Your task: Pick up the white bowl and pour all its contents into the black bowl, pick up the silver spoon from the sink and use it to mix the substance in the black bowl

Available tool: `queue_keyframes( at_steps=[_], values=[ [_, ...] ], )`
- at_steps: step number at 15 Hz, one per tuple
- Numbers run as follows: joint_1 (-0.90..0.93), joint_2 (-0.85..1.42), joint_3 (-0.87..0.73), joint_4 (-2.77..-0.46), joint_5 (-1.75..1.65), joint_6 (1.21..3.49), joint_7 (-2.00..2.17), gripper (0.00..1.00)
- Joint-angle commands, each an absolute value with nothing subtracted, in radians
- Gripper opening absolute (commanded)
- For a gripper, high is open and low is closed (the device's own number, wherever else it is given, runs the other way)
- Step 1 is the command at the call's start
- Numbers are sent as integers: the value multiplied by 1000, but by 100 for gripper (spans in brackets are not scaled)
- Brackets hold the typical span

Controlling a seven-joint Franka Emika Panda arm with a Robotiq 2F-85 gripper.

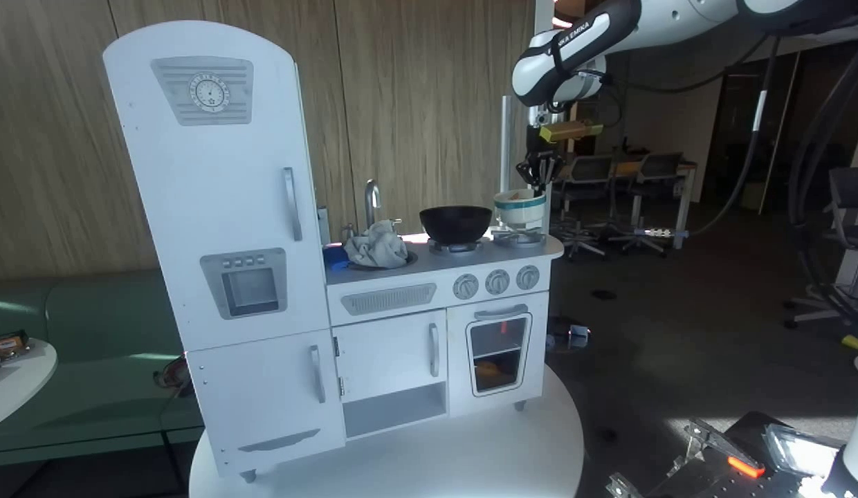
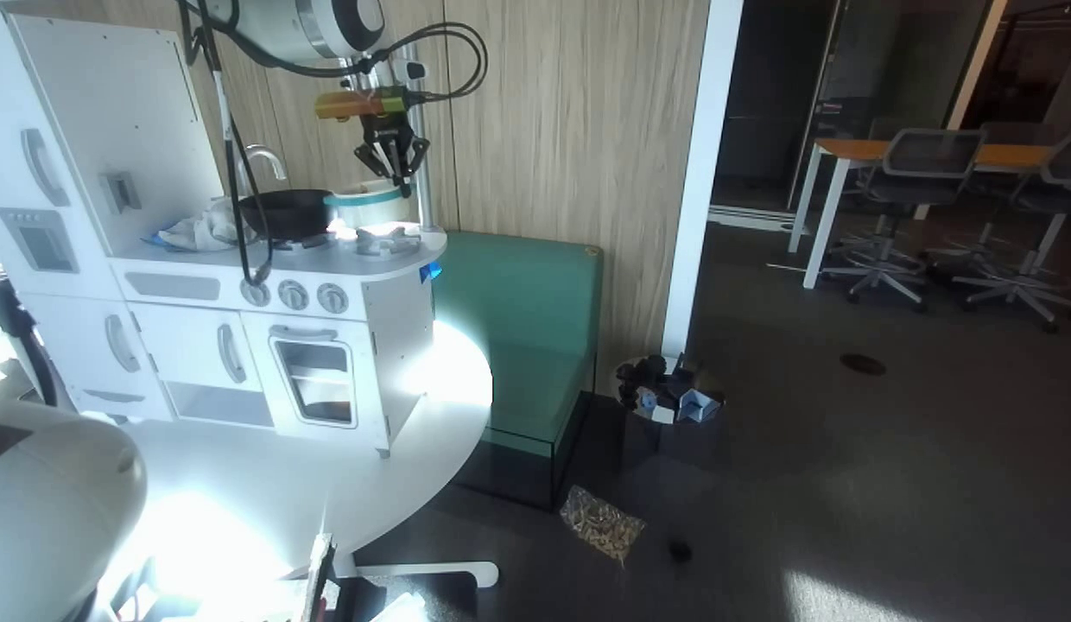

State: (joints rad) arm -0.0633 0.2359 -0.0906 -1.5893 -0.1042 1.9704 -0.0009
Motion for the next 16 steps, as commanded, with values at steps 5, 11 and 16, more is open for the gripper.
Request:
queue_keyframes(
  at_steps=[5,11,16],
  values=[
    [20,166,-49,-1448,-307,1753,68,3],
    [109,278,0,-1238,-514,1635,99,3],
    [199,388,2,-1163,-702,1669,117,2]
  ],
)
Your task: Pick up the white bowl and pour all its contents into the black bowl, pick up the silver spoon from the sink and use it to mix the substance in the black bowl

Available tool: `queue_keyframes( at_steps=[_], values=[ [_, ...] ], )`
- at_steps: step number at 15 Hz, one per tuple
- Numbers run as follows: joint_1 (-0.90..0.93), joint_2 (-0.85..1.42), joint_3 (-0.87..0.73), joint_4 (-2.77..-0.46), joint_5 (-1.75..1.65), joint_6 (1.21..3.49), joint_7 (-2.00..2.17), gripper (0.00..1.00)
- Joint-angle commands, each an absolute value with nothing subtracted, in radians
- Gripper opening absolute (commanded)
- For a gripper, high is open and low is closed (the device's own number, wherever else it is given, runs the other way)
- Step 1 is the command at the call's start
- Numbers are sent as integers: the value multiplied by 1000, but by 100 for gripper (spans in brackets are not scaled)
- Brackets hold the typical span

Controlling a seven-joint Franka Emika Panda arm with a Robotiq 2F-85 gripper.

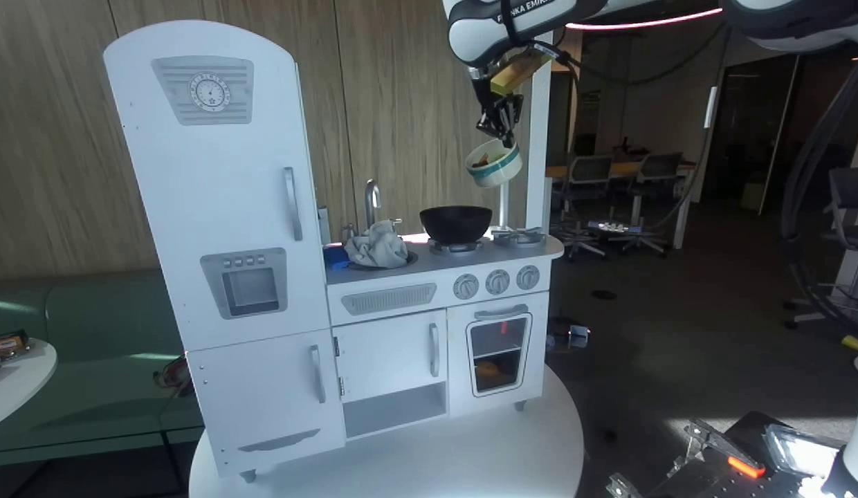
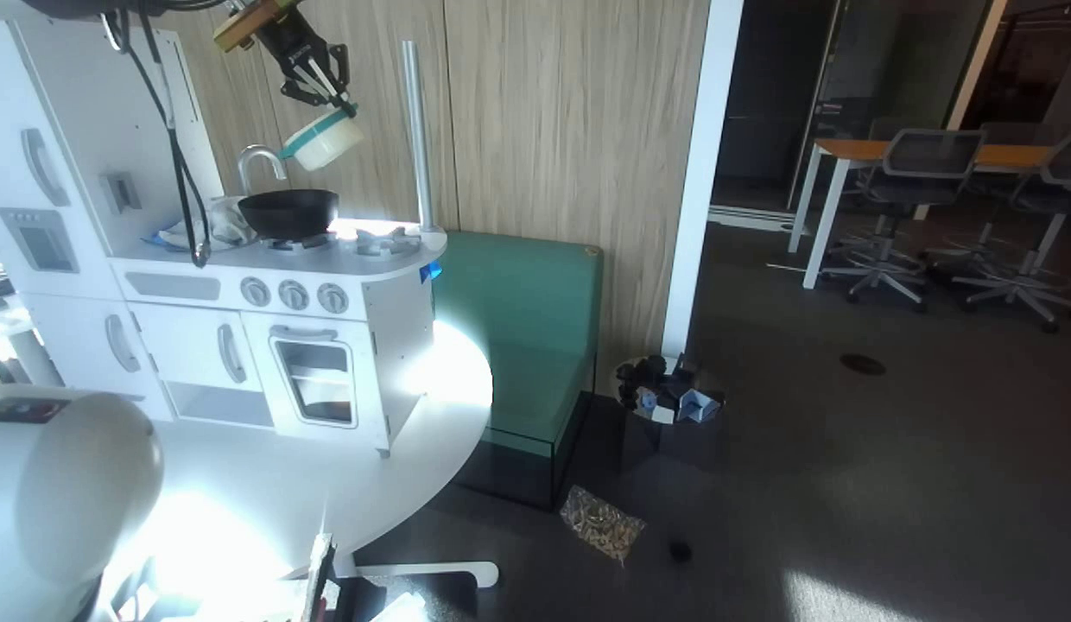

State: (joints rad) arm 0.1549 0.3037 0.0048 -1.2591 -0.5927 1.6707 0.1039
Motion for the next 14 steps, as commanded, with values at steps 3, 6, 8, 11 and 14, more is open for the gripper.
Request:
queue_keyframes(
  at_steps=[3,6,8,11,14],
  values=[
    [244,421,-1,-1163,-797,1685,138,2],
    [275,406,10,-1217,-853,1747,145,2],
    [297,389,10,-1267,-899,1803,150,2],
    [314,347,14,-1361,-959,1933,151,3],
    [311,311,6,-1463,-1023,2078,149,2]
  ],
)
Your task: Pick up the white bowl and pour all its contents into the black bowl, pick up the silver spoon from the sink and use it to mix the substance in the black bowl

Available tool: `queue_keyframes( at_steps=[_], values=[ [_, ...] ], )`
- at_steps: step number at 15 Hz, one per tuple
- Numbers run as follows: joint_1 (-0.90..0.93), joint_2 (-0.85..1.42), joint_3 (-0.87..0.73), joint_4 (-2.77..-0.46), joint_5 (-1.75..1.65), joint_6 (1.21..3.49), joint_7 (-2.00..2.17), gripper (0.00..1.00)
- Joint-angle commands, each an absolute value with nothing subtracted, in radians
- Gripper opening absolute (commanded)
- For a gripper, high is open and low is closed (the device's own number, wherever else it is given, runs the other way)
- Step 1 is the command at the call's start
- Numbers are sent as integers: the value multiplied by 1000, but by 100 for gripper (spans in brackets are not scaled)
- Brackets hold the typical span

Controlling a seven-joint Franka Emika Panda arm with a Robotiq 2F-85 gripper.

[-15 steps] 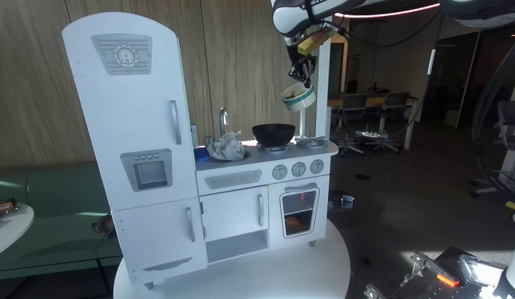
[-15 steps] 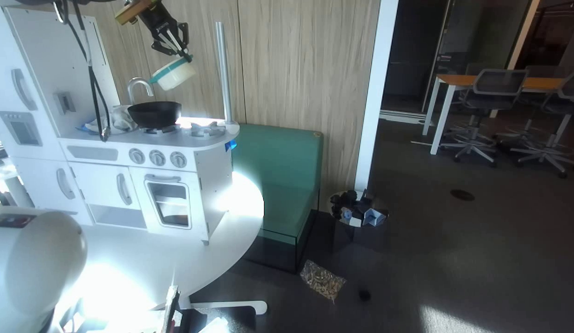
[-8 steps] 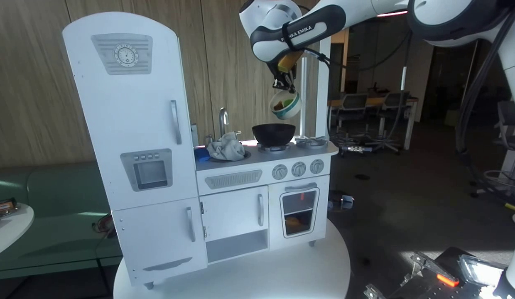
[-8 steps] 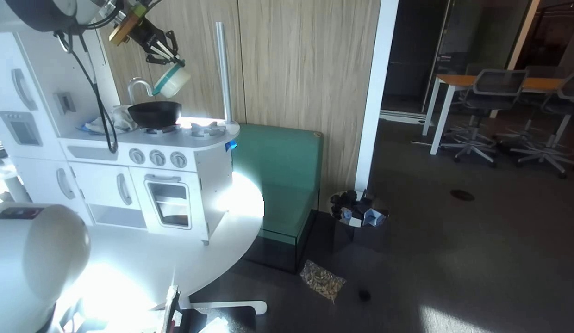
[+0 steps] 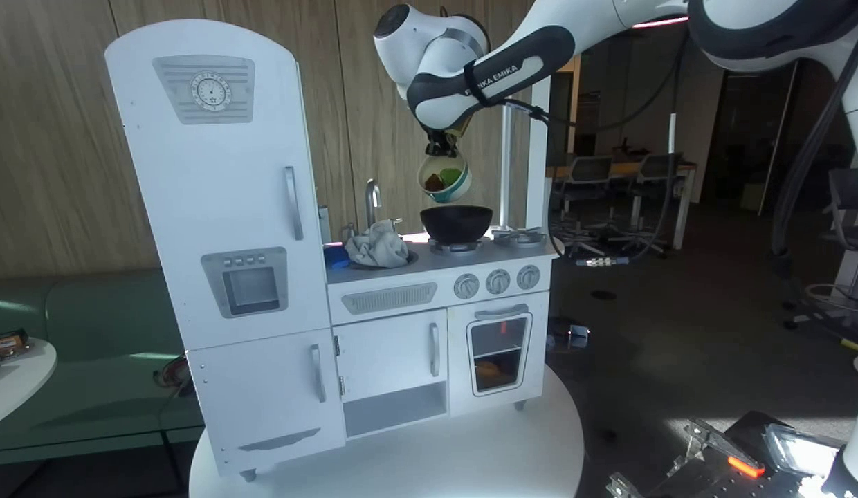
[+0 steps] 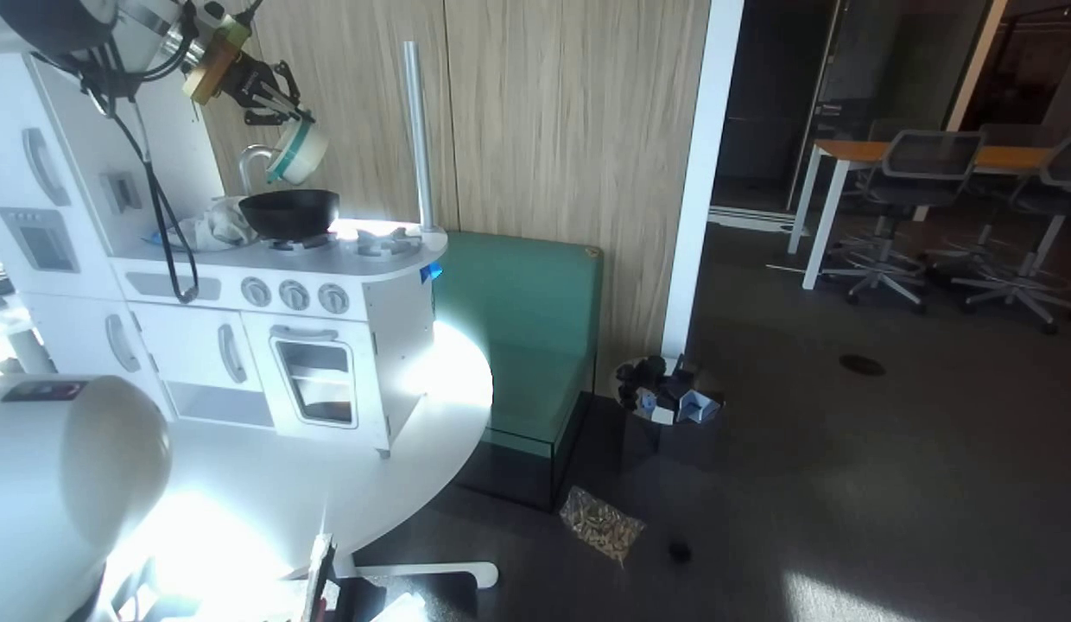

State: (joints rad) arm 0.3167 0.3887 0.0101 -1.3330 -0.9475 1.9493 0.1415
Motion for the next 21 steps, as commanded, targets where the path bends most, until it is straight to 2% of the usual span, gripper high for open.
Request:
queue_keyframes(
  at_steps=[1,12,21],
  values=[
    [295,302,27,-1485,-1072,2099,157,2],
    [236,103,78,-1766,-1335,2308,368,2],
    [136,80,66,-1836,-1573,2420,540,2]
  ],
)
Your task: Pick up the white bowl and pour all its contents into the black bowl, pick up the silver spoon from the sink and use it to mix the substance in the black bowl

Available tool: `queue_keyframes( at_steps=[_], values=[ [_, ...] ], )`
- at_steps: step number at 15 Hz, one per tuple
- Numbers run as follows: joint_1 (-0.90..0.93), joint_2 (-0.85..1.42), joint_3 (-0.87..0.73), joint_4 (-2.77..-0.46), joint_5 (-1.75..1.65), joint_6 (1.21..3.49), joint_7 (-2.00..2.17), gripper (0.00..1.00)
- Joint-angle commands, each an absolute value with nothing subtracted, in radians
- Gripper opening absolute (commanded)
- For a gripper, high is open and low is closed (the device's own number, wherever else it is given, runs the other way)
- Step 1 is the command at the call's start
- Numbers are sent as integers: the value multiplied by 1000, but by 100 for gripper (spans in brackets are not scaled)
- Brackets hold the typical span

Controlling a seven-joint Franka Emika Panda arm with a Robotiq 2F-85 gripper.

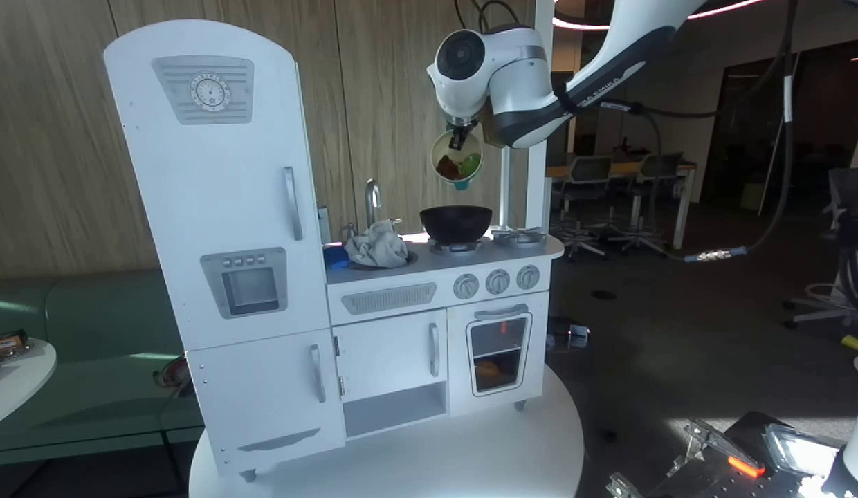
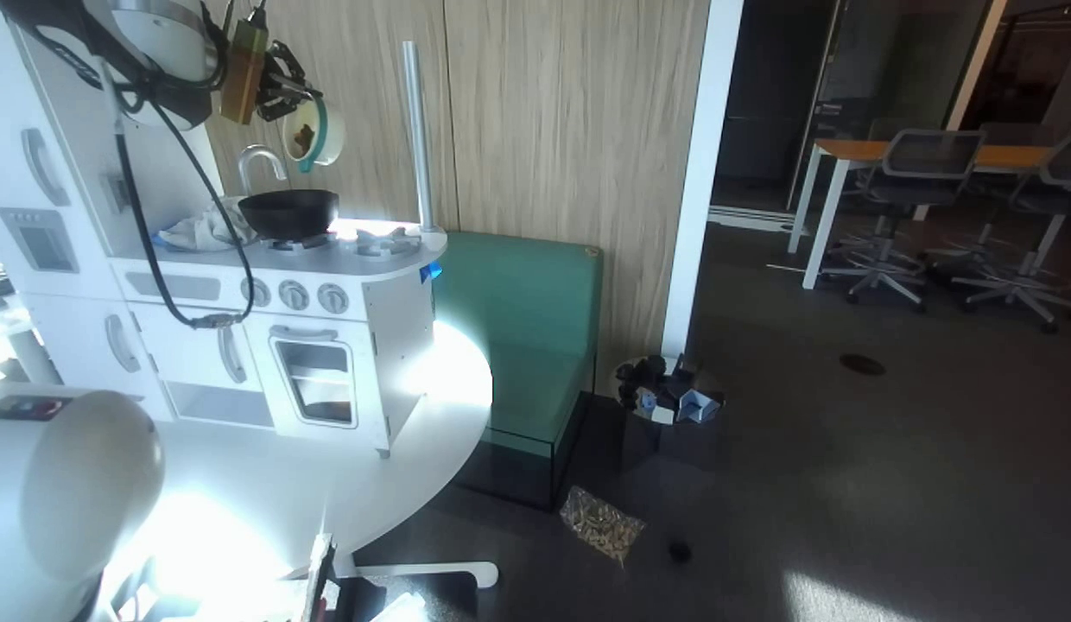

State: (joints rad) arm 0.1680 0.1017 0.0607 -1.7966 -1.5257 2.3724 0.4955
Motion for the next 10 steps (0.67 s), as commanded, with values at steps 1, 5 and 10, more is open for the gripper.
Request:
queue_keyframes(
  at_steps=[1,5,10],
  values=[
    [126,85,65,-1844,-1576,2437,544,2],
    [113,93,67,-1875,-1671,2446,624,2],
    [114,97,77,-1906,-1901,2416,802,2]
  ],
)
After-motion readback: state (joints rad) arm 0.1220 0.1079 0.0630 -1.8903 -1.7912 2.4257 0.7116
